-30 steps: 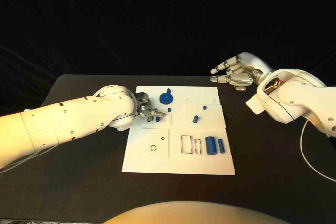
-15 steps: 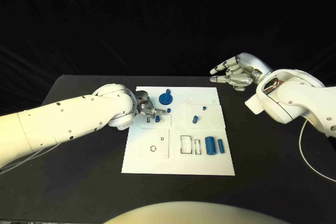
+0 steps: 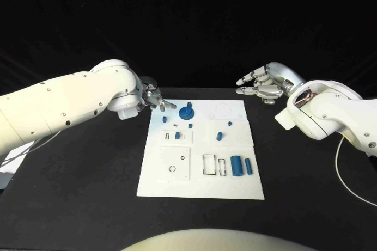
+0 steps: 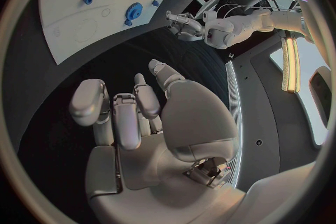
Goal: Assemble the parts on the task board
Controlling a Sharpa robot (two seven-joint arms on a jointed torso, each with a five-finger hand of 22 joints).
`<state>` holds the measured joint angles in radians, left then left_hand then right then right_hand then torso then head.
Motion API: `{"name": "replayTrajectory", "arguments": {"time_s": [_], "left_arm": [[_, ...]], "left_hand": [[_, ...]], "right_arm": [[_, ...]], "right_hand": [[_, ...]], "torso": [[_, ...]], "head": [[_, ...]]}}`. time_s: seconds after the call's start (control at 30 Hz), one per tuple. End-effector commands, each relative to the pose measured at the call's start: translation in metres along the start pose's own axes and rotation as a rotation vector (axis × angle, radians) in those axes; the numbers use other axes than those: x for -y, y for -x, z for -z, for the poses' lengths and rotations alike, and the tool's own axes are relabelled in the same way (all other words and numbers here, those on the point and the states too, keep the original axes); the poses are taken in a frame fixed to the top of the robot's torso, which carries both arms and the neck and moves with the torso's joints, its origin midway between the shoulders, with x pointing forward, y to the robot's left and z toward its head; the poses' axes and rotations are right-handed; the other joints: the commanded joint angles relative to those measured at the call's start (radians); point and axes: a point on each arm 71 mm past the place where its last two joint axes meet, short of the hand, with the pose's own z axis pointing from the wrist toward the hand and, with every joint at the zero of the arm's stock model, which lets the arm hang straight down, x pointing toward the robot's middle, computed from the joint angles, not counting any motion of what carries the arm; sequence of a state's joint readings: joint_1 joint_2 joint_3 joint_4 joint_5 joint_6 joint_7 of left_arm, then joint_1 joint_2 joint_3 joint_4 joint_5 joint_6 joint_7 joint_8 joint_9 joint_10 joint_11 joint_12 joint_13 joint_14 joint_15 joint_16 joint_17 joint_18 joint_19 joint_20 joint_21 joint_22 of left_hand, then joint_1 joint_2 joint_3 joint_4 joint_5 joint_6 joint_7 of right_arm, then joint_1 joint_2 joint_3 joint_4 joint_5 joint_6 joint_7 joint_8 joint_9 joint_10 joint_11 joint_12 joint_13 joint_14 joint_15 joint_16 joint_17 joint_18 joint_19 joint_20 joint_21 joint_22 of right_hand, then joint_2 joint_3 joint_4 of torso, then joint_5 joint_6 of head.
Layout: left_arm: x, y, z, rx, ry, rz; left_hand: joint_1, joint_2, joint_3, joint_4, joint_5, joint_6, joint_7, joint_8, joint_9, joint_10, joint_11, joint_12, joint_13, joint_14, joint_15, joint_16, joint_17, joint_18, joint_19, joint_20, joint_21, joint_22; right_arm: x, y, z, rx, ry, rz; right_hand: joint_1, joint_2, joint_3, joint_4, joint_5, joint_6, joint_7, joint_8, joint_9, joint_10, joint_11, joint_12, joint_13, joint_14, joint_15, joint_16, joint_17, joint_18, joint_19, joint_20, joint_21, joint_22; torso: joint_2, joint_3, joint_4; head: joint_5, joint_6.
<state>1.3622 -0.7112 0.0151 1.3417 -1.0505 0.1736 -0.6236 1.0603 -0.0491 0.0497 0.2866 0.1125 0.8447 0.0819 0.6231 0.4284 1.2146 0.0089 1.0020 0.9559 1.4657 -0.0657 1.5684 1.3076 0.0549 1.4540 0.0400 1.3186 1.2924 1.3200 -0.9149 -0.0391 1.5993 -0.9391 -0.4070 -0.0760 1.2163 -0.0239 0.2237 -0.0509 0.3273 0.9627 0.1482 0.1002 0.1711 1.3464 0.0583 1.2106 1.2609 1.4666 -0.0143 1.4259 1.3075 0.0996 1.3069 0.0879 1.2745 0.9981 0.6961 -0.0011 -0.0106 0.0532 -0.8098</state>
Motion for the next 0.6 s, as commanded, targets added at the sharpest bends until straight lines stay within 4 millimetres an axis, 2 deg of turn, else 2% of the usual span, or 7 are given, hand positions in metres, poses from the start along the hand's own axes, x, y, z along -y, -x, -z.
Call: {"name": "replayTrajectory", "arguments": {"time_s": [0.03, 0.1, 0.23, 0.4, 0.6], "left_arm": [[0.003, 0.003, -0.005, -0.131, 0.009, -0.049], [0.003, 0.01, -0.01, -0.126, 0.028, -0.067], [0.001, 0.018, -0.025, -0.118, 0.077, -0.098], [-0.004, 0.02, -0.038, -0.125, 0.113, -0.106], [-0.008, 0.019, -0.046, -0.132, 0.135, -0.114]], "left_hand": [[0.031, 0.01, -0.002, -0.003, 0.006, -0.002, 0.003, -0.006, -0.01, -0.012, 0.002, -0.007, -0.005, 0.105, 0.011, 0.002, 0.263, 0.014, -0.002, 0.009, -0.008, -0.005], [0.041, 0.014, -0.001, -0.004, 0.007, 0.0, 0.003, -0.007, -0.012, -0.014, 0.002, -0.006, -0.006, 0.105, 0.011, 0.002, 0.263, 0.015, -0.003, 0.011, -0.009, -0.007], [0.048, 0.016, -0.001, -0.003, 0.007, 0.004, 0.003, -0.005, -0.013, -0.015, 0.002, -0.004, -0.006, 0.105, 0.012, 0.002, 0.263, 0.015, -0.003, 0.012, -0.011, -0.007], [0.052, 0.02, -0.002, 0.0, 0.007, 0.011, 0.001, 0.0, -0.013, -0.013, 0.001, 0.001, -0.002, 0.105, 0.011, 0.002, 0.263, 0.014, -0.002, 0.012, -0.009, -0.004], [0.054, 0.031, -0.003, 0.003, 0.007, 0.021, -0.002, 0.009, -0.01, -0.007, -0.002, 0.012, 0.005, 0.105, 0.009, 0.002, 0.263, 0.013, 0.002, 0.012, -0.004, 0.002]], "right_arm": [[0.0, -0.001, -0.001, -0.007, 0.006, 0.0], [0.0, -0.001, -0.001, -0.007, 0.006, 0.0], [-0.001, -0.002, -0.002, -0.008, 0.009, -0.001], [-0.002, -0.003, -0.003, -0.011, 0.011, -0.002], [-0.003, -0.004, -0.003, -0.014, 0.014, -0.002]], "right_hand": [[-0.006, 0.0, 0.001, 0.006, -0.003, -0.002, 0.001, 0.003, 0.002, -0.007, 0.0, -0.004, -0.002, 0.055, -0.004, -0.006, 0.032, 0.01, -0.005, -0.001, -0.004, -0.002], [-0.006, 0.0, 0.001, 0.006, -0.003, -0.002, 0.001, 0.003, 0.002, -0.007, 0.0, -0.004, -0.002, 0.055, -0.004, -0.006, 0.032, 0.01, -0.005, -0.001, -0.004, -0.002], [-0.004, 0.0, 0.002, 0.006, -0.002, -0.002, 0.0, 0.004, 0.002, -0.008, 0.0, -0.005, -0.002, 0.055, -0.004, -0.007, 0.032, 0.011, -0.005, -0.001, -0.005, -0.003], [-0.004, 0.0, 0.002, 0.005, -0.001, -0.002, 0.0, 0.004, 0.002, -0.008, 0.0, -0.005, -0.002, 0.055, -0.004, -0.007, 0.031, 0.011, -0.005, -0.001, -0.005, -0.003], [-0.002, 0.001, 0.003, 0.005, 0.0, -0.002, 0.0, 0.004, 0.002, -0.008, 0.0, -0.005, -0.002, 0.055, -0.005, -0.007, 0.031, 0.011, -0.006, -0.001, -0.006, -0.004]], "torso": [[0.0, -0.0002, 0.0029], [0.0, 0.0006, 0.0021], [0.002, -0.0009, -0.0014], [0.007, -0.0034, -0.0044], [0.009, -0.0037, -0.0064]], "head": [[-0.001, 0.005], [0.002, 0.006], [0.01, 0.01], [0.017, 0.007], [0.02, 0.01]]}}
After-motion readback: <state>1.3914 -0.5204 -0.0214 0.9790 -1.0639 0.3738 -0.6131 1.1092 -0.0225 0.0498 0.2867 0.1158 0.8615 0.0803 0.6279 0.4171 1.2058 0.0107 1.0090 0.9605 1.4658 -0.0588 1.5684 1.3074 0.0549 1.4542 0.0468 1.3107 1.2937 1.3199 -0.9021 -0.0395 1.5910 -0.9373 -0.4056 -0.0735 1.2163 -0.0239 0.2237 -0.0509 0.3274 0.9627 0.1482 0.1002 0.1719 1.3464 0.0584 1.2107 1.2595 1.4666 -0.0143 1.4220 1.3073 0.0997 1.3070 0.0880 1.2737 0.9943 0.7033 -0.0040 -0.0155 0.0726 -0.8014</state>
